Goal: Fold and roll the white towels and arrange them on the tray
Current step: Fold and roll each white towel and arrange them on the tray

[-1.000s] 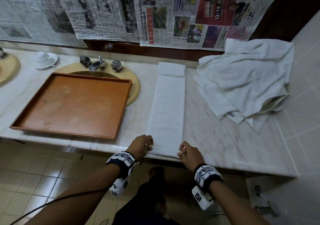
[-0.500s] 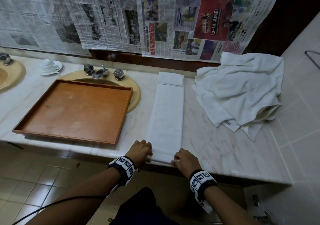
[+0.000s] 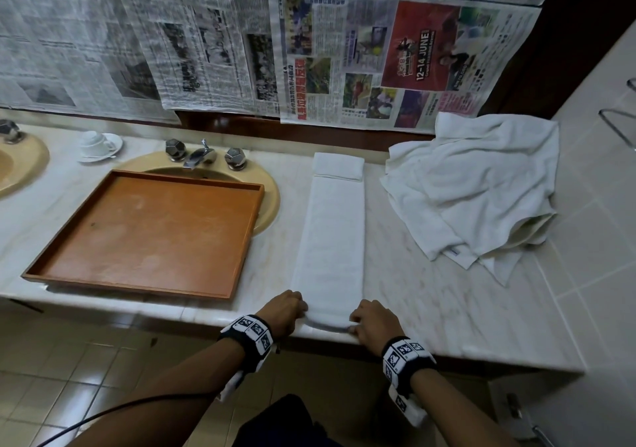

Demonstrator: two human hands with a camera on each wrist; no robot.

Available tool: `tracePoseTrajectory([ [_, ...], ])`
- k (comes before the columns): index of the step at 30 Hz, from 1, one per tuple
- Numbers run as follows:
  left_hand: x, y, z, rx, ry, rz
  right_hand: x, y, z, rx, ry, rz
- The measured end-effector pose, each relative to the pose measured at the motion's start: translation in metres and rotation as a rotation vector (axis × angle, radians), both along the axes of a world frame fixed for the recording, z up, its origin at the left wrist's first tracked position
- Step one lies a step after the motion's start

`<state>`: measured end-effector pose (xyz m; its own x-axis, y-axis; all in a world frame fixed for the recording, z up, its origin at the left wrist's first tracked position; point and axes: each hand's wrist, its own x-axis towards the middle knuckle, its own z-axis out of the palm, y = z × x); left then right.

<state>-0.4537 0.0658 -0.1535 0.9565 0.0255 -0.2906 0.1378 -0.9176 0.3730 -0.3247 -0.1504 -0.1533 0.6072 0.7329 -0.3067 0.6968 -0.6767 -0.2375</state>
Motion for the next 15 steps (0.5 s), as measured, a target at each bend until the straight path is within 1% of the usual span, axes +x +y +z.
tracePoseTrajectory([
  [5, 0.004, -0.001, -0.008, -0.075, -0.022, 0.159, 0.005, 0.002, 0.004, 0.015, 0.123, -0.05],
  [8, 0.005, -0.005, -0.01, -0.083, -0.019, 0.24, 0.01, 0.003, 0.006, 0.1, 0.196, -0.153],
  [10, 0.005, -0.006, -0.011, -0.126, -0.038, 0.303, 0.012, 0.004, 0.006, 0.138, 0.212, -0.225],
  [13, 0.006, -0.003, -0.006, -0.188, -0.098, 0.433, 0.013, 0.008, 0.008, 0.134, 0.143, -0.247],
  [15, 0.007, 0.0, -0.004, -0.172, -0.125, 0.445, 0.011, 0.011, 0.009, 0.109, 0.068, -0.226],
])
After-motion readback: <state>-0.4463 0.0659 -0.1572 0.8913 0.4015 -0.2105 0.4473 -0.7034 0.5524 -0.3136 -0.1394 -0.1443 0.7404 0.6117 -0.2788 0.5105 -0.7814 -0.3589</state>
